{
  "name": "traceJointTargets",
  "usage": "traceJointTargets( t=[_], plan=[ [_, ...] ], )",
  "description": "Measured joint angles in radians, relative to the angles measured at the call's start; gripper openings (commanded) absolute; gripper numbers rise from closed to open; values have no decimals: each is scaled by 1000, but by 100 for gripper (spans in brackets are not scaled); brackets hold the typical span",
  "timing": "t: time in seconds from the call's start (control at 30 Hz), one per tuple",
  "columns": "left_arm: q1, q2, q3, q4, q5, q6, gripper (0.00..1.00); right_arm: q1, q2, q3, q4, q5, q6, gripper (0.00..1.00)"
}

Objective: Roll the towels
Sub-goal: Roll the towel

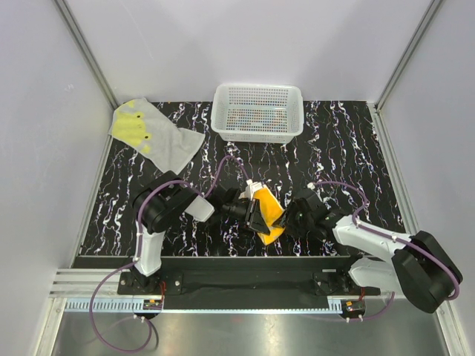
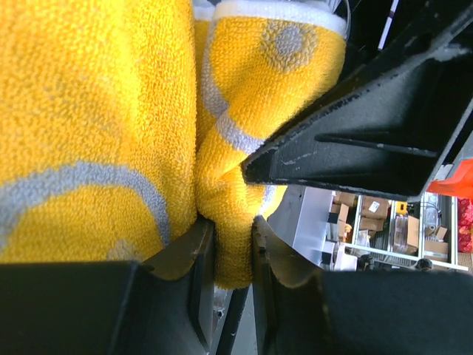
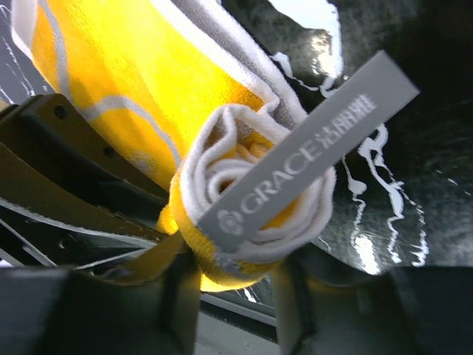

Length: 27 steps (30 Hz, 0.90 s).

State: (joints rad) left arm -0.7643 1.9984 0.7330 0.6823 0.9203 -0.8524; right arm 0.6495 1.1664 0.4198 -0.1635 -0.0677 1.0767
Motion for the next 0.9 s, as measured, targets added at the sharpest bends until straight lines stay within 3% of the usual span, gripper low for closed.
traceJointTargets(
  t=[0.1, 0.17, 0.3, 0.37, 0.4, 0.43, 0.57, 0.67, 0.9],
  plan=[
    [1, -5, 0, -12, -1, 16, 28, 0, 11, 0, 18, -5, 0, 30],
    [1, -19, 0, -34, -5, 34, 46, 1, 15, 0, 26, -6, -1, 29],
    [2, -93, -18, -111, -25, 91, 67, 1, 17, 0, 28, -7, -1, 27],
    [0, -152, -21, -180, -56, 132, 82, 1, 17, 1, 25, -7, -3, 27],
    [-1, -188, -21, -227, -80, 158, 94, 1, 17, 3, 20, -7, -3, 27],
    [-1, -224, -21, -268, -105, 187, 99, 1, 17, 7, 12, -7, -5, 27],
    [-9, -361, -24, -419, -237, 280, 99, 1, 23, 30, -27, -17, -19, 27],
    [-68, -494, -45, -520, -447, 360, 99, 1, 45, 57, -61, -33, -31, 28],
    [-481, -732, -98, -591, -990, 532, 99, 1, 92, 116, -129, -63, -55, 34]
  ],
)
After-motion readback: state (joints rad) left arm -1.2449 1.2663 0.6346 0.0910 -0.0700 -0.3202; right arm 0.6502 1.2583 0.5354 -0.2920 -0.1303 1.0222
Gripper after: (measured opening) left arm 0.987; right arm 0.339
